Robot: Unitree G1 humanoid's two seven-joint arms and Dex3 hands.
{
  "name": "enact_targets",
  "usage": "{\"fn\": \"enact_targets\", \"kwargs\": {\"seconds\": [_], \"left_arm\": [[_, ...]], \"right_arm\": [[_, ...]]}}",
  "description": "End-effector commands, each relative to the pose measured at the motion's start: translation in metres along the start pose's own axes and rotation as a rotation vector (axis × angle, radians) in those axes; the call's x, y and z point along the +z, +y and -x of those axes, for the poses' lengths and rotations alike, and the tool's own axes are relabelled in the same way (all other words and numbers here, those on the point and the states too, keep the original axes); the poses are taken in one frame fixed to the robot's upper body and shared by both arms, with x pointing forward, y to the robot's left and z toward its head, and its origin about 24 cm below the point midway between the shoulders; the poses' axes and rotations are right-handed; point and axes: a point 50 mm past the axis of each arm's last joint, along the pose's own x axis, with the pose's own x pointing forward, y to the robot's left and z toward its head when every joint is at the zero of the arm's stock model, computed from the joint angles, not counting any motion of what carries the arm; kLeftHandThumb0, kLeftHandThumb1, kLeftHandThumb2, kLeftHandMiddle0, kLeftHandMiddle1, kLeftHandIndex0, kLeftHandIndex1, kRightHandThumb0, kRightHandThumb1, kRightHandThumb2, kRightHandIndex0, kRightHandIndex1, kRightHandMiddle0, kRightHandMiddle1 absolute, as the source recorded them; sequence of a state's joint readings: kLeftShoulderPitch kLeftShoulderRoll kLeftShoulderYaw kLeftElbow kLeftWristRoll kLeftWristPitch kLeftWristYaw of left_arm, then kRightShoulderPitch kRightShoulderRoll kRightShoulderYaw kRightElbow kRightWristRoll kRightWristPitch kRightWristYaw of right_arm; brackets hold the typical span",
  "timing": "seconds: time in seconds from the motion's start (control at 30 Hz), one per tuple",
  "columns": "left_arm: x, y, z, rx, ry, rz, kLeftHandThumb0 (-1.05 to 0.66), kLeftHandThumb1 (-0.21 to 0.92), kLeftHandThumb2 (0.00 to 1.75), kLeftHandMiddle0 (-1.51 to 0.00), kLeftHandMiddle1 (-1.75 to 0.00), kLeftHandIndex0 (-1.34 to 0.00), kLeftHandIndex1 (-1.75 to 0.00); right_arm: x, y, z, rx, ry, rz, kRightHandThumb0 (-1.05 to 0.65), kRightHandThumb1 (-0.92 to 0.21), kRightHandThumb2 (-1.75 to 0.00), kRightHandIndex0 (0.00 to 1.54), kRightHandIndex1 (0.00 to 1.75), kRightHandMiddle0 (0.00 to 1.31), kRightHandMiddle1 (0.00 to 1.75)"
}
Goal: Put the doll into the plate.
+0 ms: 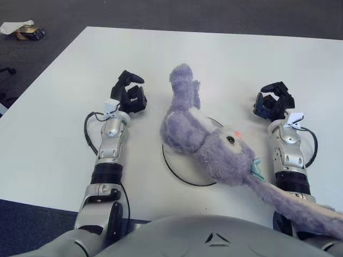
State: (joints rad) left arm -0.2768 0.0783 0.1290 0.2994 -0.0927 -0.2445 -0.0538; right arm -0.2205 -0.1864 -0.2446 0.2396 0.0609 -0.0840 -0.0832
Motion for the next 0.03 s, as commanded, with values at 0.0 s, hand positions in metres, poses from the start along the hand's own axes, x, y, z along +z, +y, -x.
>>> {"fn": "enact_targets", "kwargs": {"seconds": [0.0], "left_arm": [[-0.0109,-0.0019,0.0058,0.008,0.047,0.017,-0.44,0.45,1.16,-0.96,-1.75,-0.51,-1.75]], "right_arm": [[-0.0038,-0.0035,-0.0015,-0.009,0.028,0.011,-0.01,-0.34,-1.31,0.6,1.75,0.36,1.73]]}}
